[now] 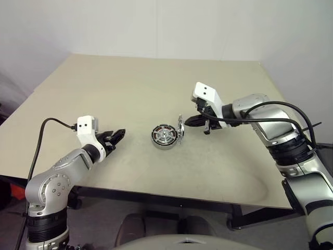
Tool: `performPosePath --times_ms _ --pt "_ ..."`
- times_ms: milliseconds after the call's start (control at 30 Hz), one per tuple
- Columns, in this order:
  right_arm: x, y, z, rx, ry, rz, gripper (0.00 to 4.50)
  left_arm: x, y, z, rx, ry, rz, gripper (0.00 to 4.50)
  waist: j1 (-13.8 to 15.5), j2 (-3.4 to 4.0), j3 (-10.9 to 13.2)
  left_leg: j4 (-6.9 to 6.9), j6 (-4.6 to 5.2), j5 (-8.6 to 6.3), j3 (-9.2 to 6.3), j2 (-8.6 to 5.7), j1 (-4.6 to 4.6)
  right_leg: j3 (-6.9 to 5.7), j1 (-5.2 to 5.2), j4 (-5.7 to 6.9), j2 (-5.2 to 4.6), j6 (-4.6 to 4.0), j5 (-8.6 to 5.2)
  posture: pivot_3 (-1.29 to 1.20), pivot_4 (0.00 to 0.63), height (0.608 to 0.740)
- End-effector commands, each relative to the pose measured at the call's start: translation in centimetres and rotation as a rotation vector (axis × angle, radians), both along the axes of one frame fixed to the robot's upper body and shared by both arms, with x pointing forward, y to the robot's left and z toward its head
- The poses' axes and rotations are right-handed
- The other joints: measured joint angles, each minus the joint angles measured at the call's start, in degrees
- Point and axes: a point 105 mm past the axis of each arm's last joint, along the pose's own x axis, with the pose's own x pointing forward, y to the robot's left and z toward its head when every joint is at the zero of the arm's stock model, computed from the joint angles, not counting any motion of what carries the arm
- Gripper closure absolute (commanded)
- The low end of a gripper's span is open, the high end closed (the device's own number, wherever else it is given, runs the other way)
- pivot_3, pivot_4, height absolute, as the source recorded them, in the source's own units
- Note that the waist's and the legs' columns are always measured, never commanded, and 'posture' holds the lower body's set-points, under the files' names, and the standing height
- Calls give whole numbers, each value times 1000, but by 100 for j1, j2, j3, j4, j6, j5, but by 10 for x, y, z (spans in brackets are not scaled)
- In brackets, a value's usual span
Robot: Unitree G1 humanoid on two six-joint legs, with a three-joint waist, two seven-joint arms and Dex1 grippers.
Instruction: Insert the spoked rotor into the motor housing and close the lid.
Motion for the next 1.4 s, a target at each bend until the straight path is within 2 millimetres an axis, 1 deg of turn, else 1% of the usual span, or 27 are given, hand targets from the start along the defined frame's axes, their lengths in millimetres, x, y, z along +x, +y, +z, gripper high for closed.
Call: performPosePath --times_ms 33,167,333,767,833,933,1000,1067,1133,1200,1300,1400 --pt "-4 13 11 47 -24 31 4493 1 4 14 9 -55 7 1482 0 0 0 0 0 0 0 0 0 0 0 0 0 0 0 0 0 740" --pt "-4 30 10 87 -9 34 4493 2 6 15 13 -57 13 1482 -2 0 0 0 0 0 0 0 0 0 1 0 0 0 0 0 0 740" --pt "7 42 -9 108 36 -17 4493 2 8 18 17 -65 20 1482 -4 0 -1 0 -1 0 0 0 1 0 0 3 -1 0 0 0 0 740" --pt "22 57 -41 150 107 -131 4493 0 20 23 35 -77 57 1482 -7 0 -1 1 -8 -2 -1 -1 1 0 2 3 -1 0 0 0 0 740" --pt "23 59 -45 155 114 -142 4493 0 21 24 36 -79 58 1482 -7 0 -1 1 -24 -11 -1 -1 2 0 3 3 -1 0 0 0 0 740" --pt "24 60 -57 159 148 -171 4493 2 22 25 39 -82 58 1482 -8 0 -1 1 -24 -11 -1 -1 1 -1 2 3 -1 0 0 0 0 740" --pt "24 62 -61 162 158 -181 4493 2 22 26 40 -84 57 1482 -8 0 -1 1 -24 -11 -1 -1 2 -1 3 3 -1 0 0 0 0 740" --pt "23 67 -67 182 175 -196 4493 3 23 28 43 -86 57 1482 -9 -2 -2 1 -25 -11 -1 -1 3 0 3 3 -1 0 0 0 0 740" --pt "24 71 -64 225 155 -200 4493 4 23 28 46 -88 56 1482 -8 -2 -2 0 -25 -12 -1 0 8 0 8 3 -1 0 0 0 0 740" --pt "26 75 -55 296 114 -198 4493 4 23 29 47 -89 55 1482 -8 -2 -2 -1 -26 -12 0 0 12 0 11 3 -1 0 0 0 0 740" --pt "29 77 -30 433 25 -178 4493 5 22 29 48 -89 50 1482 -8 -1 -1 -1 -26 -12 0 0 11 0 10 3 -2 0 0 0 0 740" --pt "24 73 -19 489 70 -121 4493 7 20 28 47 -89 42 1482 -4 -2 -1 -1 -26 -11 0 -1 6 0 7 3 -2 0 0 0 0 740"
